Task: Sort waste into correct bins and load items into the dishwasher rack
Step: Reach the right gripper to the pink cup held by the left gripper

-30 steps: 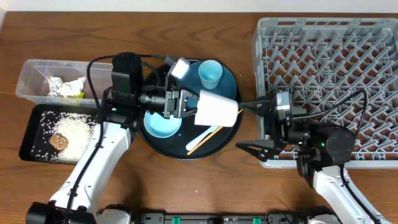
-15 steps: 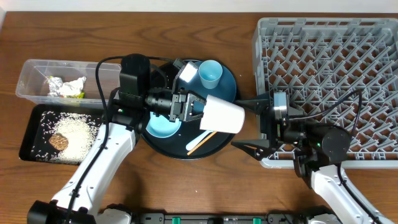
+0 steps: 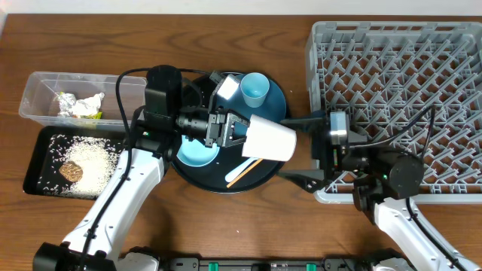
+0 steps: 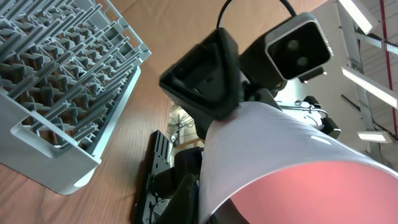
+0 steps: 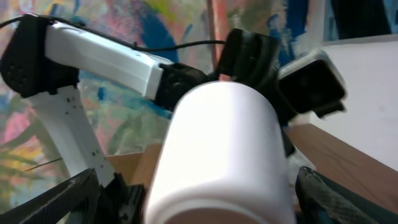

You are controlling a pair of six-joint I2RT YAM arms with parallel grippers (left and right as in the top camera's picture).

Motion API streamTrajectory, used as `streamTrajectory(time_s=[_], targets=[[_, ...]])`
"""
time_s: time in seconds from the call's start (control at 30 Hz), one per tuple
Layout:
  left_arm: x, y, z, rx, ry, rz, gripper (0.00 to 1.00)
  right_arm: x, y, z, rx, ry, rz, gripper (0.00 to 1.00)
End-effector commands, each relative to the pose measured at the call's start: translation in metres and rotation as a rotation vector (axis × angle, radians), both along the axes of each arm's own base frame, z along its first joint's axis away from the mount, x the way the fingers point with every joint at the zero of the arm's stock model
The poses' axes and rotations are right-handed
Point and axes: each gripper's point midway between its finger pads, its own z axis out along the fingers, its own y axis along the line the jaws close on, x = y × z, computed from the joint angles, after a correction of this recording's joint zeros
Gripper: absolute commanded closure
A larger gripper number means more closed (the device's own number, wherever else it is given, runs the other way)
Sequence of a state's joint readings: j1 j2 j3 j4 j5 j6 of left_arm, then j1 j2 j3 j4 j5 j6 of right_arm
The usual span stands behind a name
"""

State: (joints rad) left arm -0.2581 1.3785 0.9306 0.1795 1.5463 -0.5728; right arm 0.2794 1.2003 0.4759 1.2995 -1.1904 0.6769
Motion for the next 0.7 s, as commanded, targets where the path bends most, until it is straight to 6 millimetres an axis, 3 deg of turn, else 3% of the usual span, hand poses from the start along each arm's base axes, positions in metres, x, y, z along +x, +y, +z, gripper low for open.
streamTrajectory(time_s=[0.0, 0.17, 0.53, 0.67], targets=[[-0.0053, 0.0006, 0.0048, -0.012, -0.012, -0.025, 0.93, -0.0002, 0.0045, 0.0074, 0.017, -0.006, 0.004, 0.05], [-0.0053, 0.0006, 0.0048, -0.012, -0.013, -0.025, 0.93, 0.0017, 0.0053, 0.0047, 0.014, 0.005, 0.004, 0.09], [-0.0052, 0.0006, 0.0048, -0.012, -0.013, -0.025, 0.93, 0.0018, 0.0053, 0.0045, 0.014, 0.005, 0.005, 0.31], [-0.0051, 0.0007, 0.0049, -0.012, -0.015, -0.024, 0.90, 0.0020, 0.0054, 0.0040, 0.012, 0.009, 0.005, 0.32]])
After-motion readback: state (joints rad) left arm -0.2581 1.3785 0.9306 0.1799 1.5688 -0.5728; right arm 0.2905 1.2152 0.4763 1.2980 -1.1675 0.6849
